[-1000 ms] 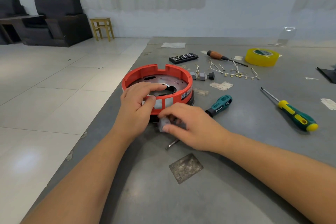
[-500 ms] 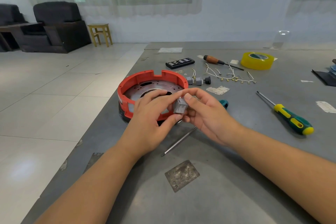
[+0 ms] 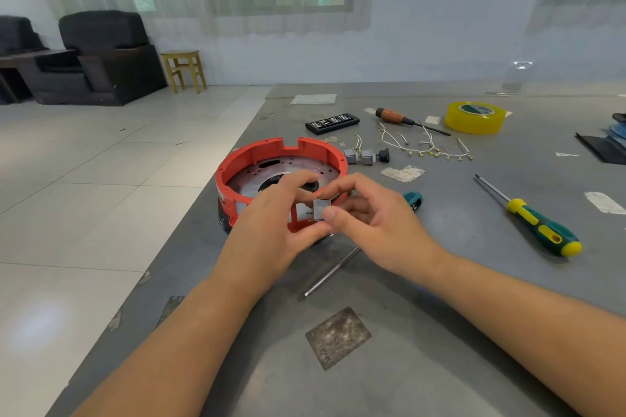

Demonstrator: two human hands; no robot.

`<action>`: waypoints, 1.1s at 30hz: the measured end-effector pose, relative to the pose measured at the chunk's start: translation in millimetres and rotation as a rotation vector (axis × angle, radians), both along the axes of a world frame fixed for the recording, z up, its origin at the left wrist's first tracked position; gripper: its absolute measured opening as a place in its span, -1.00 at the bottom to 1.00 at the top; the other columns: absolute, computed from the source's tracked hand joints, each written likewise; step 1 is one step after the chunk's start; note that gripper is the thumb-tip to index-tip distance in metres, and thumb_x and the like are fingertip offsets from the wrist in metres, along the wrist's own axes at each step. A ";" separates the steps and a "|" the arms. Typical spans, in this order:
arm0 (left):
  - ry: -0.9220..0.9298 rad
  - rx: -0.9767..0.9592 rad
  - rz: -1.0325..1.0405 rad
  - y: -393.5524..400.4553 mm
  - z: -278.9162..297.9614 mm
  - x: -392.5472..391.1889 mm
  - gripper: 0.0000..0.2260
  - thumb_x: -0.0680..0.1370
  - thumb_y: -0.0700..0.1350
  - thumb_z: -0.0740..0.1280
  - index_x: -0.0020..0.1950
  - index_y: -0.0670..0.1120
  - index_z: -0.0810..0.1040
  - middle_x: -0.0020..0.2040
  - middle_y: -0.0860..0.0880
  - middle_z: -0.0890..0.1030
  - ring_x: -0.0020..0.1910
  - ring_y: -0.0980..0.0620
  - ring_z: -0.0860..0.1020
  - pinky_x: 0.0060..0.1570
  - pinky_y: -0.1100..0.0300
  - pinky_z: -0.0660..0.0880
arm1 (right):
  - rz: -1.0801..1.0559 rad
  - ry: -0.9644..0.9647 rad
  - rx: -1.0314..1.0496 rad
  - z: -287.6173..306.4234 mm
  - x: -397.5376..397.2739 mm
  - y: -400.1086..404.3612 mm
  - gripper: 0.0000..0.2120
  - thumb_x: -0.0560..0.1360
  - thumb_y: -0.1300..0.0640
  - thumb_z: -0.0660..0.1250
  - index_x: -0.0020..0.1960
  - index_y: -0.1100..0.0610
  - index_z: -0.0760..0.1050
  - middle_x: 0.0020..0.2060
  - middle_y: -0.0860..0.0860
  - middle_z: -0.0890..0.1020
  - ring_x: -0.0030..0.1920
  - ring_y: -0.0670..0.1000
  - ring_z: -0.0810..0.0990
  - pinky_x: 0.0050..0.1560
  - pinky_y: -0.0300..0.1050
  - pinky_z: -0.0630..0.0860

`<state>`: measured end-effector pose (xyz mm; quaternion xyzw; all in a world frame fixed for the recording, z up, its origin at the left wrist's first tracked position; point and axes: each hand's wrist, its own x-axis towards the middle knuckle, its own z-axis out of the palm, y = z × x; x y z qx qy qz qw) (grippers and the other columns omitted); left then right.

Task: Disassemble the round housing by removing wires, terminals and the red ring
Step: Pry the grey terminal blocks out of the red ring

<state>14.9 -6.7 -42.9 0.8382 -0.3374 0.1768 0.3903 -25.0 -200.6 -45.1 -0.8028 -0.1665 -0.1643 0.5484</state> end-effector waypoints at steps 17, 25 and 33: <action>-0.208 0.361 0.130 0.5 0.3 8.0 -0.47 0.58 0.36 0.26 0.42 0.08 0.50 0.30 0.09 0.60 0.32 0.02 0.50 0.23 0.06 0.31 | 0.093 0.220 0.329 12.5 16.9 -30.9 -0.92 0.55 0.20 0.45 0.05 0.14 0.65 -0.20 0.12 0.69 -0.23 0.14 0.73 -0.21 -0.12 0.66; -0.146 0.348 0.287 1.3 -2.4 14.1 -0.68 0.67 0.07 0.30 0.42 0.08 0.56 0.12 0.07 0.69 0.17 -0.05 0.59 0.13 -0.02 0.34 | -0.330 0.239 0.518 25.2 35.2 -86.3 -0.90 0.57 0.23 0.43 0.07 0.23 0.63 -0.20 0.10 0.73 -0.16 0.08 0.74 -0.08 -0.15 0.68; -0.169 0.278 0.371 -5.0 -10.9 14.9 -0.75 0.61 0.00 0.37 0.28 0.05 0.63 -0.02 0.08 0.66 0.08 -0.06 0.58 0.09 0.01 0.31 | -0.435 0.335 0.201 32.1 87.8 -106.1 -0.88 0.52 0.17 0.51 0.01 0.18 0.63 -0.11 0.15 0.75 -0.13 0.07 0.76 -0.10 -0.13 0.69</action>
